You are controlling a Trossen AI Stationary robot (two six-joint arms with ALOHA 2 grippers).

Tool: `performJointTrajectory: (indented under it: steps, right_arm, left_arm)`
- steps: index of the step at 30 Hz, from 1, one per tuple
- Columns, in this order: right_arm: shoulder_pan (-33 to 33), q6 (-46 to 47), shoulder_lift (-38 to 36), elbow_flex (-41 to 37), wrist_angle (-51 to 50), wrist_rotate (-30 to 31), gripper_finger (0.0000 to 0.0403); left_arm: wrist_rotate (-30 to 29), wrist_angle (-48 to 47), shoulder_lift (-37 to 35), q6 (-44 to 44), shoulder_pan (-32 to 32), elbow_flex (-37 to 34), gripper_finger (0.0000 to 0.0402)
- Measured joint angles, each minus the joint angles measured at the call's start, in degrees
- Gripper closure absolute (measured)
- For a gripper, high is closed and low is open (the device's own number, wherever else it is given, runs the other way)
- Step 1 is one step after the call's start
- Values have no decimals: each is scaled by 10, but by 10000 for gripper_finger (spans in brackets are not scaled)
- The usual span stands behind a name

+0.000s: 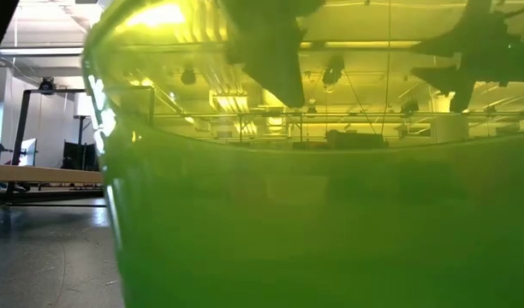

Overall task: Place and stack bowls onto a shelf
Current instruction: Stack the orange bowl on top of the white bowl on the shelf

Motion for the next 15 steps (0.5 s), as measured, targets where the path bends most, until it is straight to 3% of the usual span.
performJointTrajectory:
  steps: [7, 12, 15]
  right_arm:
    - [0, 5, 0, 0, 22, -25, 183]
    - [0, -22, 0, 0, 47, -25, 183]
    - [0, 16, 4, 0, 35, -25, 183]
  left_arm:
    - [-1, 122, -12, 76, -17, -48, 325]
    - [8, 162, -33, 83, -14, -90, 326]
    - [13, 190, -53, 83, -14, -124, 326]
